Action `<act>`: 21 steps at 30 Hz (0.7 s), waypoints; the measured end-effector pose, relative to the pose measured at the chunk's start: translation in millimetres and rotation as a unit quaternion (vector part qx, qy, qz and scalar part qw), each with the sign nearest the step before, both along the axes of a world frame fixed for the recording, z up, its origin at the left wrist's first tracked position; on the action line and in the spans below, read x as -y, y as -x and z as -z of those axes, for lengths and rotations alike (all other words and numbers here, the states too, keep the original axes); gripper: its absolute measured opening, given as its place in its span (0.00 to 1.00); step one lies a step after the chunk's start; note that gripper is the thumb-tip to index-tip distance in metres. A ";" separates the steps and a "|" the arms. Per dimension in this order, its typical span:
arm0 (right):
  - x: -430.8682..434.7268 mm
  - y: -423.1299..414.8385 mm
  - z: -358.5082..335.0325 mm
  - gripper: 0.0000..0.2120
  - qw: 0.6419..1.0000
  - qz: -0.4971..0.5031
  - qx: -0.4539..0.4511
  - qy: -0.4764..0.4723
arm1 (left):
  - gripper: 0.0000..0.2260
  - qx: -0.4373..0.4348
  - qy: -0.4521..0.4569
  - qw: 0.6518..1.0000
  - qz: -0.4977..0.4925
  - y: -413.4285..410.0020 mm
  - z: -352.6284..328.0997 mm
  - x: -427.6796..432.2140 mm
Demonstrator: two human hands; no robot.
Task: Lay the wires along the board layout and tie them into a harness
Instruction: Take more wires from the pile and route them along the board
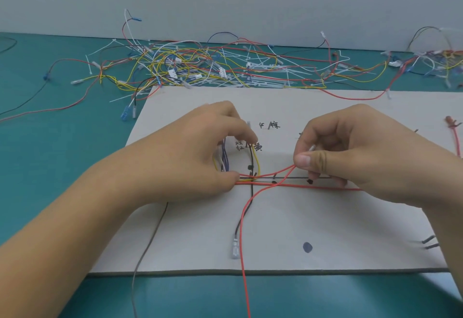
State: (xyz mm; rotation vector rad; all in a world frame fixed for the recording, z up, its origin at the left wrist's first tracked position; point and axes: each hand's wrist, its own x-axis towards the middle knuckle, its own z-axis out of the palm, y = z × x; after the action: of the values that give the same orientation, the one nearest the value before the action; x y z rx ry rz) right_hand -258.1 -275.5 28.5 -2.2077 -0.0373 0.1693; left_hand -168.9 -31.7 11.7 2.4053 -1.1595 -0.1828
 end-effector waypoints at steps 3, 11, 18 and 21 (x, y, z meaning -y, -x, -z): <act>0.0 -0.4 0.9 0.02 1.000 0.003 0.008 0.007 | 0.22 0.006 -0.004 1.000 -0.001 1.2 0.0 1.5; -2.2 -3.9 3.1 0.05 0.998 0.034 0.023 0.051 | 0.22 -0.020 -0.005 1.000 0.003 -0.3 0.1 2.3; -3.7 -10.0 9.2 0.07 0.993 0.062 0.034 0.097 | 0.24 -0.036 -0.029 0.999 -0.019 -2.0 2.5 2.9; -5.0 -13.7 11.7 0.08 0.989 0.080 0.050 0.116 | 0.23 -0.027 -0.041 0.998 -0.026 -2.5 4.4 5.0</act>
State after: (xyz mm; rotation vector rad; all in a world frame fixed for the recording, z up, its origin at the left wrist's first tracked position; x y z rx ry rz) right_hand -244.4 -270.5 16.9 -2.4383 0.1097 -0.0299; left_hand -166.4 -36.7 7.3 2.4833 -1.0834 -0.2817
